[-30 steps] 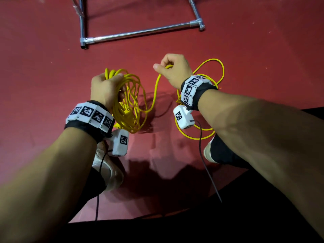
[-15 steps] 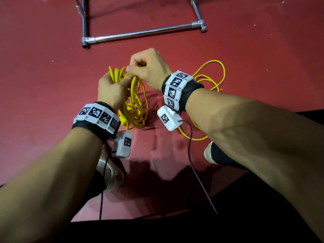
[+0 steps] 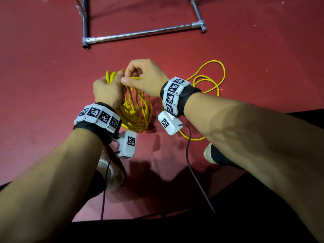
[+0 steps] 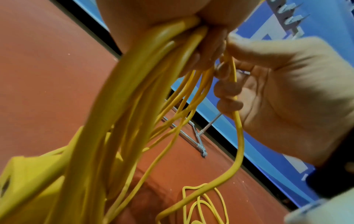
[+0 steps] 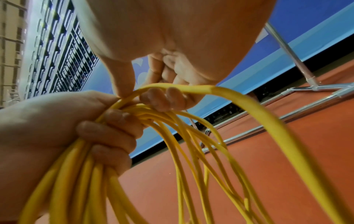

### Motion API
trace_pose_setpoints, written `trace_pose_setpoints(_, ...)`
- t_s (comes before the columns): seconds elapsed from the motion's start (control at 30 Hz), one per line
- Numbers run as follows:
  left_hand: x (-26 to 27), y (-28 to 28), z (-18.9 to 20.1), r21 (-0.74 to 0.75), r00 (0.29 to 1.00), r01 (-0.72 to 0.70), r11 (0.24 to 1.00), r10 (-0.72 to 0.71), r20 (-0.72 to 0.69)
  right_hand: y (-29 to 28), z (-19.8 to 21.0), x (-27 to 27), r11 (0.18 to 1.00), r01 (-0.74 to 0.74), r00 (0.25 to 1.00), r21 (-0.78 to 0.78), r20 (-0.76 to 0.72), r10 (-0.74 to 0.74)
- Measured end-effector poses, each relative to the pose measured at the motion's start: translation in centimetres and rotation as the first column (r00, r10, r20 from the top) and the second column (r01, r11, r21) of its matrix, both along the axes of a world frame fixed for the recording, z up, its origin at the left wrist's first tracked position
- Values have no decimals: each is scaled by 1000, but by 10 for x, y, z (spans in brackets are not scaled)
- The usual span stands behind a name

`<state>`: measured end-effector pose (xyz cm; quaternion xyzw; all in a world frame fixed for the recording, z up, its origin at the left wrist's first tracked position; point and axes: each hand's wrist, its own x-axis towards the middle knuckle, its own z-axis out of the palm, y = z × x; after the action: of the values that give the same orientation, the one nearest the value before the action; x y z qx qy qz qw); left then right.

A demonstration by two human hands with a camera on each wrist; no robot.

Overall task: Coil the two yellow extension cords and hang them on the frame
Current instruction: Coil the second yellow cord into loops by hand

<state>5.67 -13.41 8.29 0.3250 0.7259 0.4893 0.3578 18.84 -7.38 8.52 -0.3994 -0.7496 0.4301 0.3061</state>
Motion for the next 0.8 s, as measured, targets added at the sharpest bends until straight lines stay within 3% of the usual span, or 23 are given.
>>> trace_pose_setpoints(0.2, -18, 9, 8, 26, 989, -147, 989, 147, -13, 1, -29, 31, 989, 74, 982, -129, 184, -49)
trace_pose_setpoints(0.43, -5, 10, 13, 37, 998, 52, 998, -53, 26, 17, -18, 36, 976, 212, 969, 40, 124, -215)
trace_pose_setpoints(0.63, -4, 16, 25, 62, 980, 178, 982, -183, 74, 22, 11, 21, 981, 118, 974, 152, 173, -144)
trace_pose_setpoints(0.8, -5, 37, 58, 150, 923, 367, 918, -379, 63, 40, 51, 11, 978, 95, 987, 184, 109, -117)
